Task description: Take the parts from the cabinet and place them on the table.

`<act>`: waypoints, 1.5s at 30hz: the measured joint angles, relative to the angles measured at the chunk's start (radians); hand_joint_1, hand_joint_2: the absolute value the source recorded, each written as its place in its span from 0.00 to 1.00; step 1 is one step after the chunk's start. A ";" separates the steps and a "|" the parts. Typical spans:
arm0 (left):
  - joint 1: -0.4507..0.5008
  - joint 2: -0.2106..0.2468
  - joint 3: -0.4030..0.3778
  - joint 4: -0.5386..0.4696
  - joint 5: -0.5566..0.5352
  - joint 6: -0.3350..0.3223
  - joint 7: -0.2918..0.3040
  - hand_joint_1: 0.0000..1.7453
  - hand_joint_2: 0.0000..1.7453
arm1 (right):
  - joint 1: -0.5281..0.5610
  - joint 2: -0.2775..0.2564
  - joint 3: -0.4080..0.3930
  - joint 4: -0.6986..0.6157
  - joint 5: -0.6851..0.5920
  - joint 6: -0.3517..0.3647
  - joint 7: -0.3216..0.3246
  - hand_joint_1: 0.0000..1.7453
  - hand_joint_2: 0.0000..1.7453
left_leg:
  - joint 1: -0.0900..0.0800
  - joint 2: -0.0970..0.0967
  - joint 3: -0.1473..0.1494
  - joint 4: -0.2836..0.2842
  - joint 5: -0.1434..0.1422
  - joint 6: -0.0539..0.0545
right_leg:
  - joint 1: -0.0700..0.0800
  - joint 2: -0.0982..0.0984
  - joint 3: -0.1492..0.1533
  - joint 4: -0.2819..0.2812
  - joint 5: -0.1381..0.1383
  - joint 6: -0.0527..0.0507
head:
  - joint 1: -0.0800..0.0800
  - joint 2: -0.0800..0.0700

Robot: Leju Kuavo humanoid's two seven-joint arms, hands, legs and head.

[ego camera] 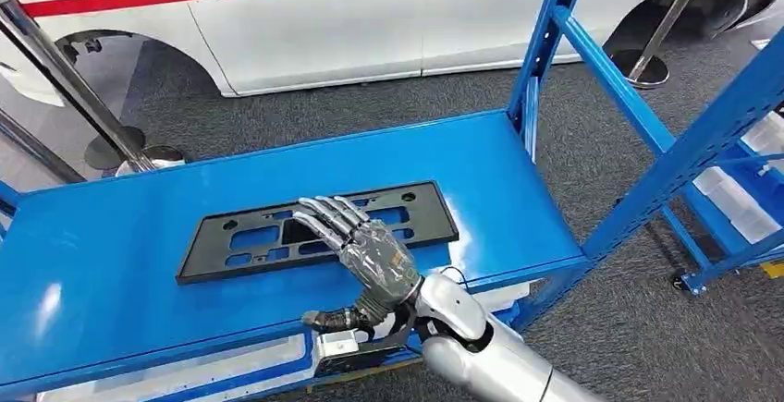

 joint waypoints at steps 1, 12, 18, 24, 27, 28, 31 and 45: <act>-0.001 -0.001 0.000 0.000 0.000 0.005 0.000 0.00 0.00 | 0.000 -0.003 0.000 0.000 -0.001 0.000 -0.001 0.00 1.00 | 0.003 0.001 0.036 -0.091 0.055 0.000 | -0.001 0.000 0.009 0.003 -0.007 0.004 | 0.000 0.000; -0.003 -0.014 0.001 0.002 0.010 0.011 -0.019 0.00 0.00 | 0.004 -0.030 0.000 0.007 -0.007 0.007 0.003 0.00 1.00 | -0.006 -0.006 0.076 -0.181 0.057 0.026 | 0.005 0.002 0.017 -0.005 -0.019 0.009 | 0.000 0.000; -0.002 -0.018 0.011 0.002 0.015 0.006 -0.020 0.00 0.00 | 0.001 -0.031 0.000 0.038 -0.005 0.032 0.027 0.00 1.00 | -0.010 -0.006 0.077 -0.181 0.056 0.032 | 0.002 0.001 0.018 -0.008 -0.017 0.028 | 0.000 0.000; -0.004 -0.019 0.017 0.002 0.015 0.002 -0.020 0.00 0.00 | -0.021 -0.026 0.000 0.115 0.005 0.066 0.052 0.00 1.00 | -0.010 -0.006 0.078 -0.181 0.057 0.033 | 0.003 0.001 0.019 -0.008 -0.016 0.033 | 0.001 0.000; -0.005 -0.019 0.017 0.002 0.010 -0.004 -0.020 0.00 0.00 | -0.037 -0.014 0.000 0.168 0.020 0.074 0.058 0.00 1.00 | -0.010 -0.006 0.079 -0.181 0.057 0.032 | 0.005 0.001 0.019 -0.007 -0.016 0.034 | 0.000 0.000; -0.006 -0.019 0.017 0.002 0.009 -0.005 -0.020 0.00 0.00 | -0.043 -0.010 0.000 0.184 0.022 0.074 0.061 0.00 1.00 | -0.010 -0.006 0.079 -0.181 0.057 0.032 | 0.005 0.001 0.019 -0.007 -0.016 0.034 | 0.000 0.000; -0.008 -0.020 0.017 0.002 0.009 -0.008 -0.020 0.00 0.00 | -0.060 0.009 0.000 0.243 0.026 0.072 0.065 0.00 1.00 | -0.009 -0.006 0.079 -0.181 0.057 0.032 | 0.005 0.001 0.019 -0.005 -0.017 0.034 | 0.000 0.000; -0.016 -0.022 0.017 0.002 0.000 -0.014 -0.019 0.00 0.00 | -0.130 0.105 0.000 0.485 0.170 -0.055 0.106 0.00 1.00 | -0.009 -0.006 0.080 -0.182 0.057 0.032 | 0.006 0.001 0.018 -0.004 -0.018 0.032 | 0.000 0.000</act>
